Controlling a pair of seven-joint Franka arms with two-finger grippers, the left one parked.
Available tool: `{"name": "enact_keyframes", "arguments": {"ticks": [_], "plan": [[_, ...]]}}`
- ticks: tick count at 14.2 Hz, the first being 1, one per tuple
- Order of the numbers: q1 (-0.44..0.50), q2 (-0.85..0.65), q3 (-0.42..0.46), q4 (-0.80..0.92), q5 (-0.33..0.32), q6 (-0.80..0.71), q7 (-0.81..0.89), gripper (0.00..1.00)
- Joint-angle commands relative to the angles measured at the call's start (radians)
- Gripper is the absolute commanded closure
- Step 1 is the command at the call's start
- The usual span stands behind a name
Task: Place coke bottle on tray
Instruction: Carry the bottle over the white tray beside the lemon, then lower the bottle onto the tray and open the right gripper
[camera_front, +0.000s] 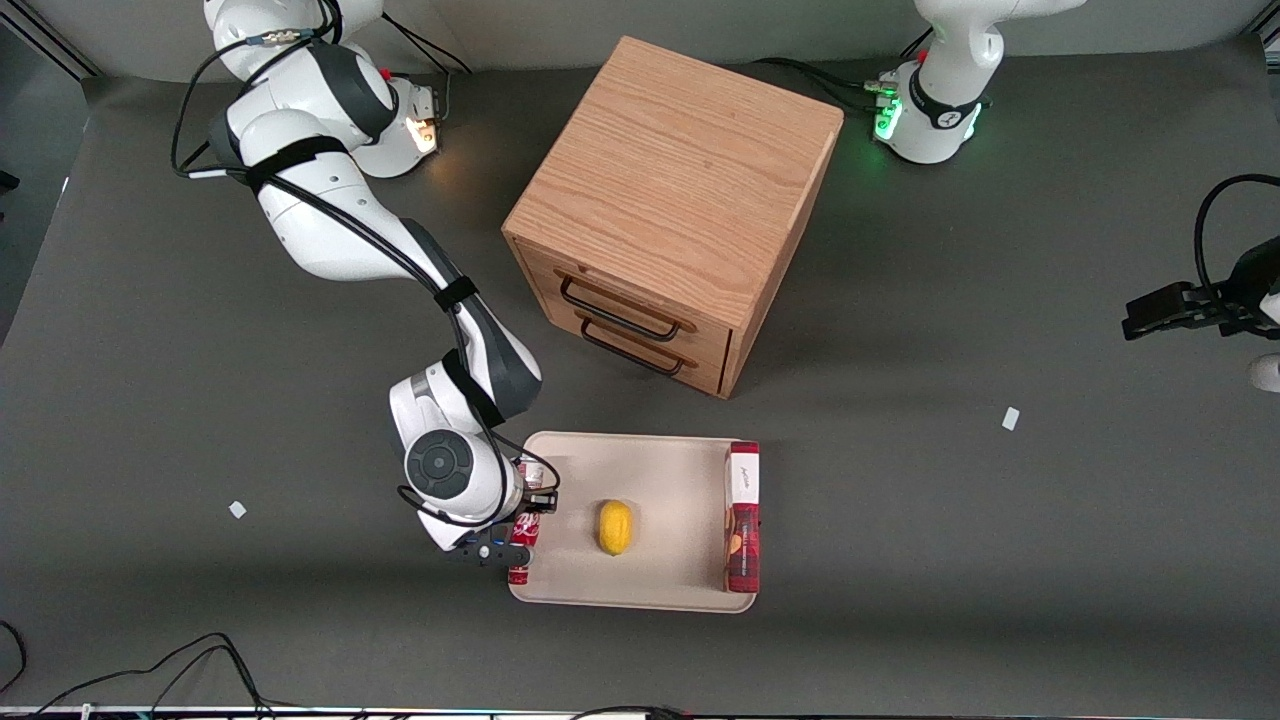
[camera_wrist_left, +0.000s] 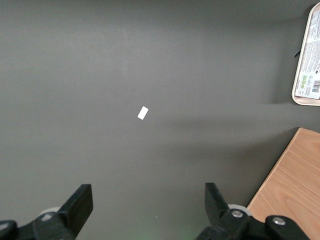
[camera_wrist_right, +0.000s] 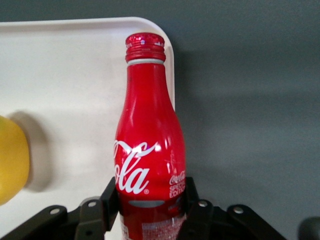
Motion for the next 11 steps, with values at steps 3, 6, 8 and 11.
{"name": "enact_keyframes", "arguments": {"ticks": [3,6,8,11], "plan": [[0.008,0.021,-0.004,0.042,-0.016,0.009,0.018,0.78],[0.008,0.027,-0.006,0.042,-0.016,0.009,0.020,0.26],[0.008,0.025,-0.006,0.042,-0.017,0.009,0.020,0.00],[0.008,0.025,-0.006,0.040,-0.017,0.009,0.020,0.00]]}}
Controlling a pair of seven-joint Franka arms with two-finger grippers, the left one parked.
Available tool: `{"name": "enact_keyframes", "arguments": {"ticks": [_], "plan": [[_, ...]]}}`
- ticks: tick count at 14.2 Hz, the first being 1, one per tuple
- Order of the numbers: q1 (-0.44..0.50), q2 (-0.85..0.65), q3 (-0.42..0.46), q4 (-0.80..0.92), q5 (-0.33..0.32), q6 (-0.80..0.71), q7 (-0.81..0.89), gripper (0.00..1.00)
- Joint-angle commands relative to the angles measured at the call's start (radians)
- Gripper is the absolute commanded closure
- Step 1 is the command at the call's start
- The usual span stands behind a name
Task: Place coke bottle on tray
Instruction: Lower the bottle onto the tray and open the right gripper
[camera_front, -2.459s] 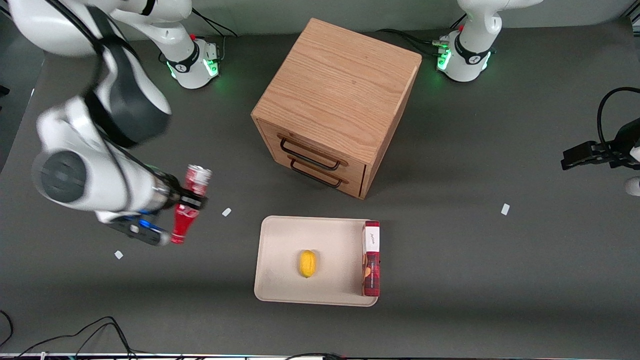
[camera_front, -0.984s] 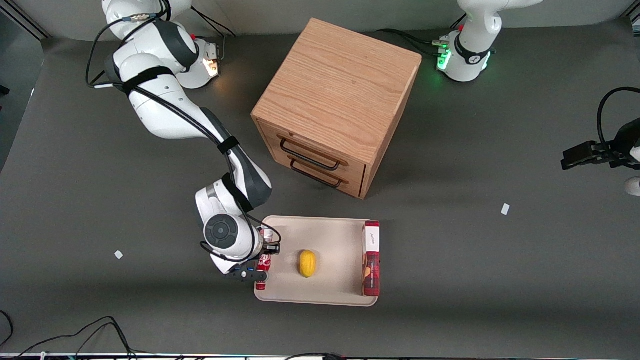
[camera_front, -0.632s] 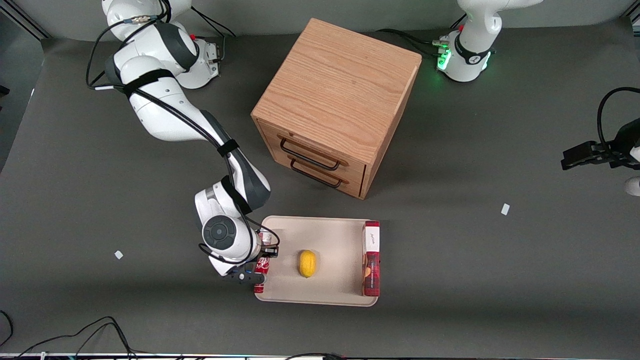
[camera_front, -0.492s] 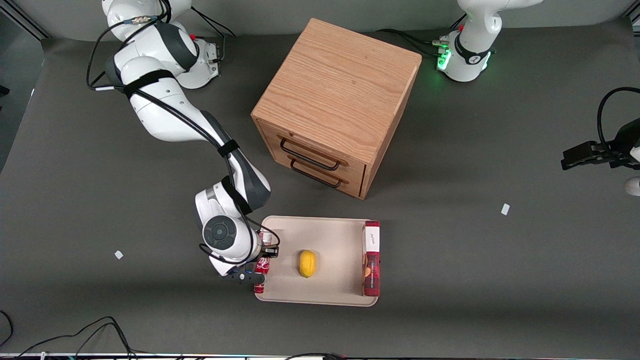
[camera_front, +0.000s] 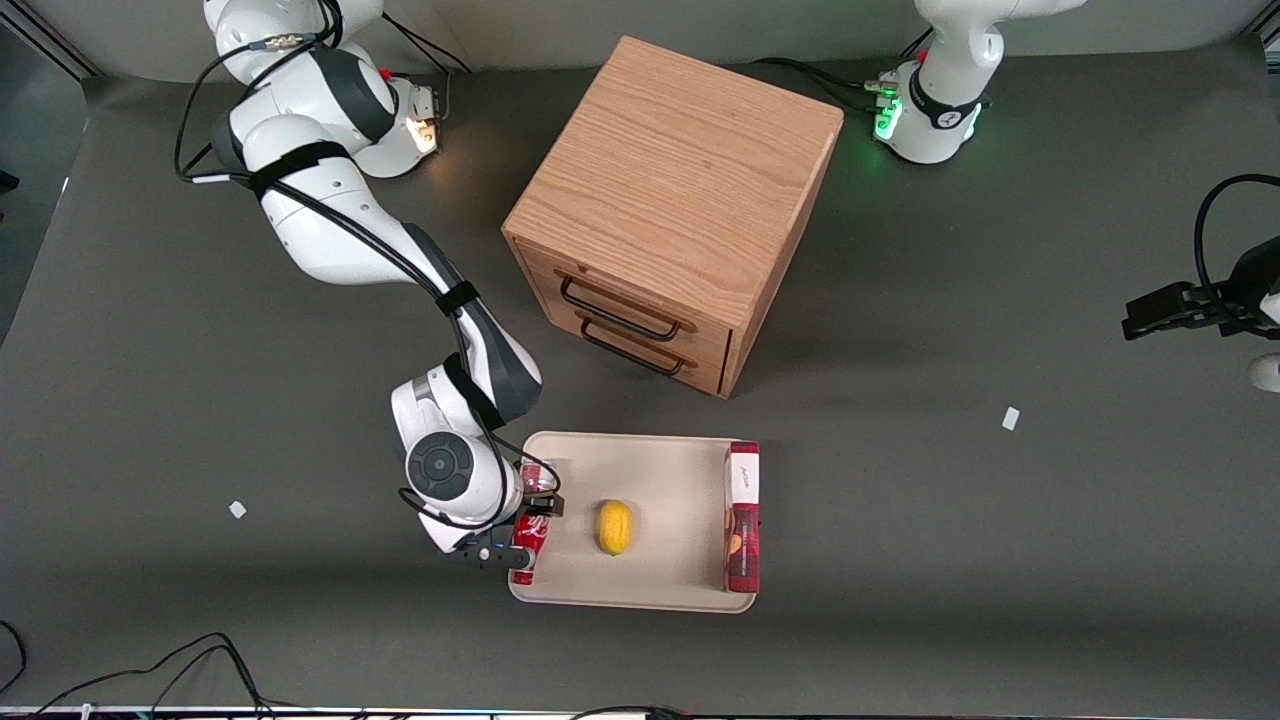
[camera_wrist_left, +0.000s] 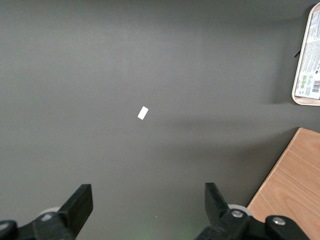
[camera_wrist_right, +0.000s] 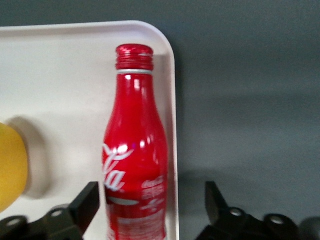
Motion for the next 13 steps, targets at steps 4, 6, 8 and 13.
{"name": "enact_keyframes", "arguments": {"ticks": [4,6,8,13], "plan": [[0.008,0.012,-0.005,0.023,-0.017,-0.004,0.017,0.00],[0.008,0.012,-0.005,0.023,-0.017,-0.004,0.017,0.00],[0.008,0.012,-0.005,0.023,-0.017,-0.004,0.017,0.00],[0.006,0.004,-0.005,0.023,-0.016,-0.005,0.017,0.00]]}}
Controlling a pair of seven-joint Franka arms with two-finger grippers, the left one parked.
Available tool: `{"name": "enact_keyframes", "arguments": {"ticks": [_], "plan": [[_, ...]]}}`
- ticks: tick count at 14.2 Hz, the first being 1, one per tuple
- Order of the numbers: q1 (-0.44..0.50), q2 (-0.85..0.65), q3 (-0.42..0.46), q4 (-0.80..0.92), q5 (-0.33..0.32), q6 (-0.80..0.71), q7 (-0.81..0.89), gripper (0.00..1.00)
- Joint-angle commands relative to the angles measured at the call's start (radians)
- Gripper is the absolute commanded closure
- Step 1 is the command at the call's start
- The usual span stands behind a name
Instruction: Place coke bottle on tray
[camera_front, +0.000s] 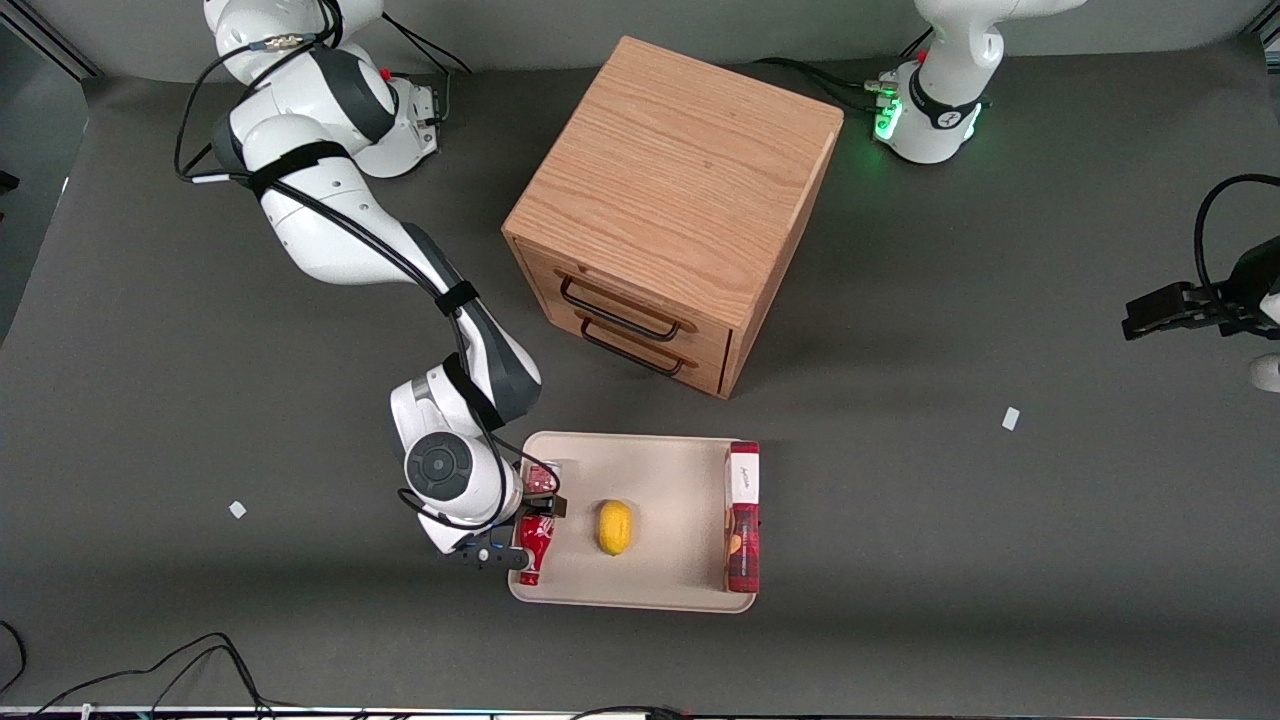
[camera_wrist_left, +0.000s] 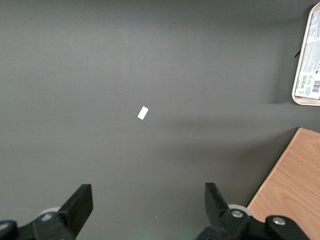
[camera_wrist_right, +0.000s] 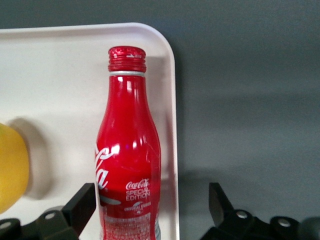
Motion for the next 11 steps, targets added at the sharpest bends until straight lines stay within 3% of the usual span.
{"name": "enact_keyframes", "arguments": {"ticks": [1,4,11], "plan": [[0.002,-0.010,-0.003,0.021,-0.014,-0.015,0.017,0.00],[-0.007,-0.136,0.004,-0.065,-0.005,-0.099,0.024,0.00],[-0.164,-0.616,0.090,-0.586,0.018,-0.144,0.000,0.00]]}}
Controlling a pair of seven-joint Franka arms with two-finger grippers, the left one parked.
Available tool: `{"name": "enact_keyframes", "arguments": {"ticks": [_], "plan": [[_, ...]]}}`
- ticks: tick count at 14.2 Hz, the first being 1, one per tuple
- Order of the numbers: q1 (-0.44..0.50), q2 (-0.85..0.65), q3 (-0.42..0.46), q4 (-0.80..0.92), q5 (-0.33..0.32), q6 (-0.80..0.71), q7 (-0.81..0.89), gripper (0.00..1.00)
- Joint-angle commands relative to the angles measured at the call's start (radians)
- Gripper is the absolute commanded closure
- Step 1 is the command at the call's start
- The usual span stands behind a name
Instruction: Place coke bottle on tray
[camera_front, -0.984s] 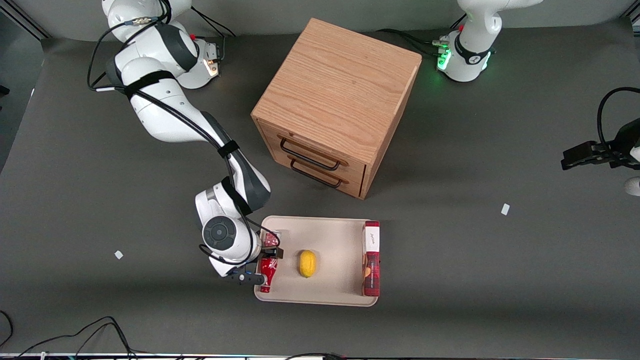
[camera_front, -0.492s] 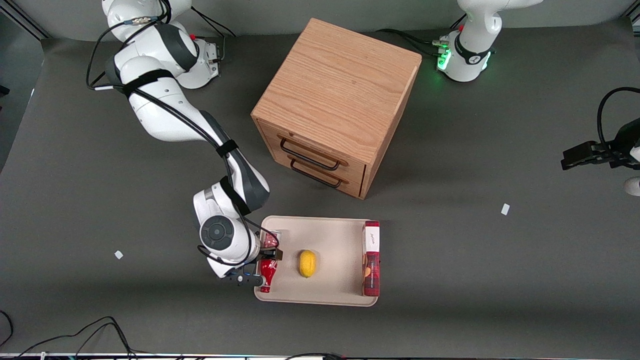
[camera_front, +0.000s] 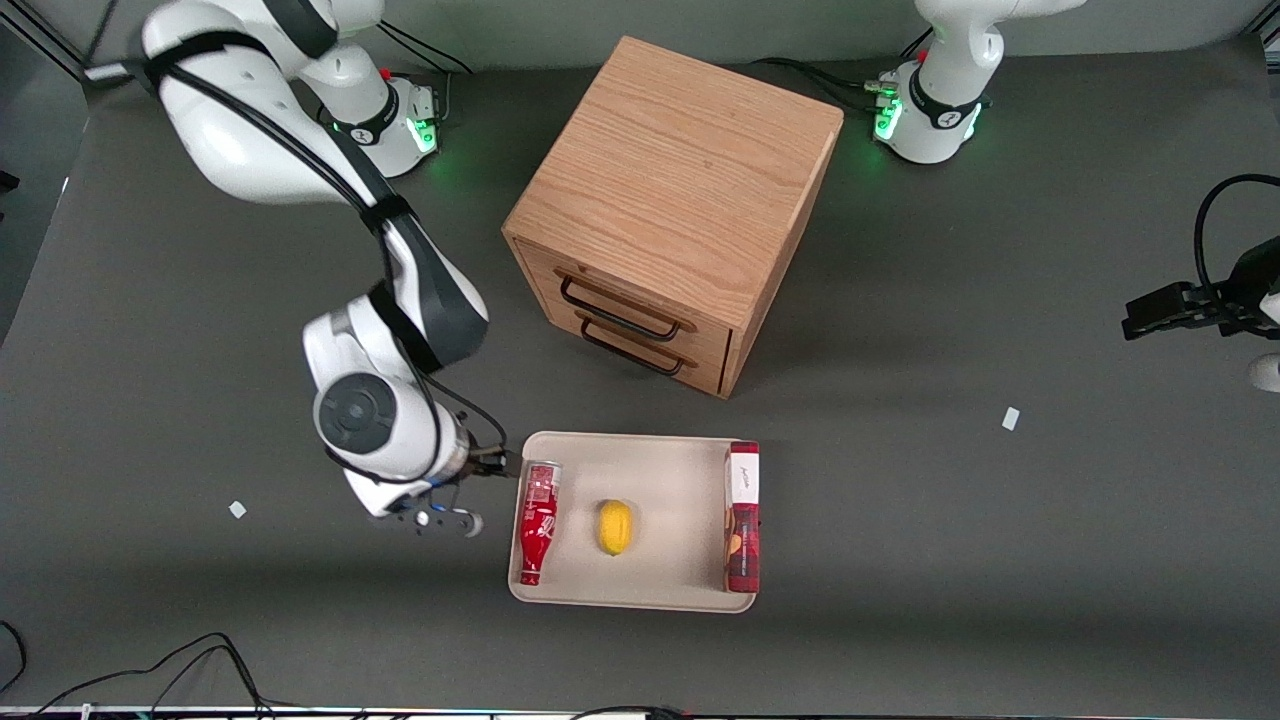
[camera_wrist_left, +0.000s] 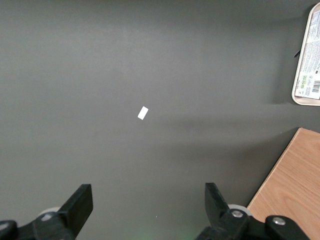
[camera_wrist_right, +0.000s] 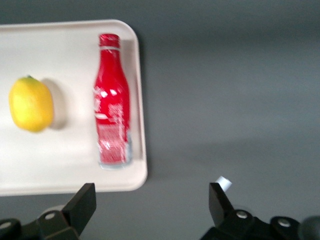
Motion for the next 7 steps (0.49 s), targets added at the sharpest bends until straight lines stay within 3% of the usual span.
{"name": "enact_keyframes", "arguments": {"ticks": [1,3,7], "plan": [[-0.097,-0.252,0.047,-0.306,0.013,0.021,-0.023,0.00],[-0.224,-0.344,0.139,-0.380,0.014,-0.033,-0.095,0.00],[-0.622,-0.419,0.469,-0.387,0.014,-0.180,-0.247,0.00]]}}
